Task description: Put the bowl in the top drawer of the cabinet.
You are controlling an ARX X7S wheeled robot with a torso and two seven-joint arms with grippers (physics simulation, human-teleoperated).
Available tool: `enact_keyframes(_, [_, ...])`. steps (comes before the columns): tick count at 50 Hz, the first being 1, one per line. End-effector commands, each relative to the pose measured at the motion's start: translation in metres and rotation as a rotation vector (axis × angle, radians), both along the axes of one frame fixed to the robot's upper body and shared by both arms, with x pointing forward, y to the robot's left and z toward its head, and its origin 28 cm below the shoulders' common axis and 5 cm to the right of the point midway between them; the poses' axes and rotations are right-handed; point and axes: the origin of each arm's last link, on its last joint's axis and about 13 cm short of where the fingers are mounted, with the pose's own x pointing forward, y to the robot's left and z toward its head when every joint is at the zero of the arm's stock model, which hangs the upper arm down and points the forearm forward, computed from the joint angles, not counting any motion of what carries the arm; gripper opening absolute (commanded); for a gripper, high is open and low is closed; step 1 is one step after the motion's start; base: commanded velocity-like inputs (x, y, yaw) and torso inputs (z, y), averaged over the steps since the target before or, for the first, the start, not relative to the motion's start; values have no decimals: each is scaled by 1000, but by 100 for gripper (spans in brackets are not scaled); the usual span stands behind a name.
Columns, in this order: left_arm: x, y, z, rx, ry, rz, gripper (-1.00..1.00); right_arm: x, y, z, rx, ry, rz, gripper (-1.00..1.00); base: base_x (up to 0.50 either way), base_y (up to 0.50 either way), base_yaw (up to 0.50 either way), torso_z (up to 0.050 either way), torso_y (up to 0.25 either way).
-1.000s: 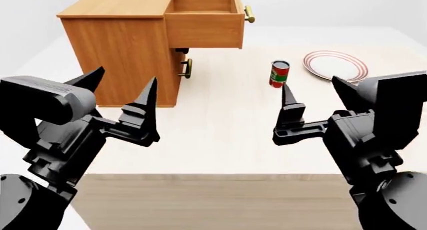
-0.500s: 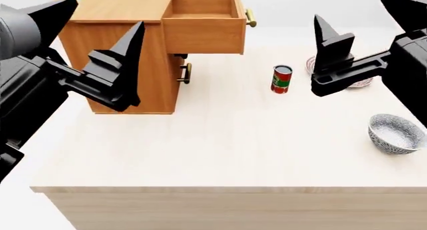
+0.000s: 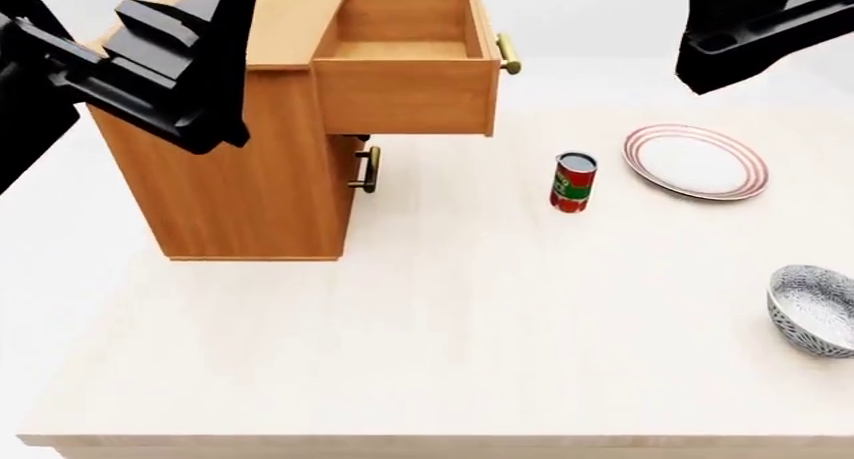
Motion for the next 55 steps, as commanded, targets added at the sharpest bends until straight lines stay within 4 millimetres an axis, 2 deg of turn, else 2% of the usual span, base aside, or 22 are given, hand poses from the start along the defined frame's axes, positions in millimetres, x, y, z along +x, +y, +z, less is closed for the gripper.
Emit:
enact_keyframes(1, [-1, 1, 8, 13, -24, 1, 100, 2, 1, 13, -21, -20, 1, 100, 254, 0, 0, 0, 0])
enact_keyframes(55, [-2, -1, 13, 20, -49, -9, 100, 0, 1, 17, -37, -30, 5, 100, 274, 9, 0, 0, 0])
